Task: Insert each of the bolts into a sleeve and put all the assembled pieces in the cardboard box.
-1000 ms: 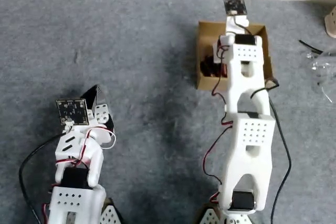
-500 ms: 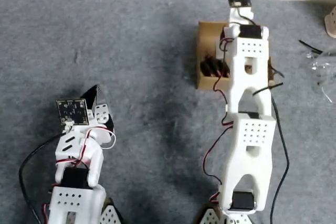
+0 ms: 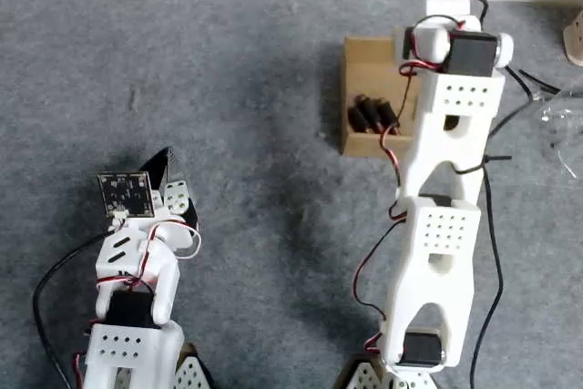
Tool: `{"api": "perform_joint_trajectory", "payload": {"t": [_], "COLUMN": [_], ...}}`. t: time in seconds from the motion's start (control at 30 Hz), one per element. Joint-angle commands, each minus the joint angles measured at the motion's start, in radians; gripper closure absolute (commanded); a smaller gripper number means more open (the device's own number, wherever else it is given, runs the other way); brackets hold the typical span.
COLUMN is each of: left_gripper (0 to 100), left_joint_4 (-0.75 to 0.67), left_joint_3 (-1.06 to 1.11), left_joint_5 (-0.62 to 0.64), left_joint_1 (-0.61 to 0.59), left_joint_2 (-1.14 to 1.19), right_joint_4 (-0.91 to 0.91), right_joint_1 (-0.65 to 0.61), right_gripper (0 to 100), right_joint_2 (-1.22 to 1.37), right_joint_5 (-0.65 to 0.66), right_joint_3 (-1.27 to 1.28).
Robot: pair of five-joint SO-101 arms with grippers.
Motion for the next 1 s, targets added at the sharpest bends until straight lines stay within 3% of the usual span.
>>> {"api": "perform_joint_trajectory", "payload": {"t": [0.0,0.47,0.57,0.8,0.97], "left_gripper": [99,99,99,99,99], "left_joint_4": [-0.021,-0.021,-0.021,-0.021,-0.021], "left_joint_3": [0.004,0.004,0.004,0.004,0.004], "left_joint_5": [-0.005,-0.005,-0.005,-0.005,-0.005], "left_joint_1": [-0.013,-0.013,-0.013,-0.013,-0.013], "left_joint_2": [-0.004,-0.004,-0.004,-0.004,-0.004], "right_joint_4": [0.027,0.027,0.027,0.008,-0.170], "right_joint_1": [0.021,0.001,-0.016,-0.140,-0.174], "right_gripper": [72.4,72.4,72.4,72.4,72.4], "right_joint_2": [-0.101,-0.443,-0.593,-1.063,-1.371], "right_joint_5": [-0.011,-0.011,-0.009,-0.009,-0.005], "right_joint_3": [-0.102,-0.031,0.196,0.981,1.494]}}
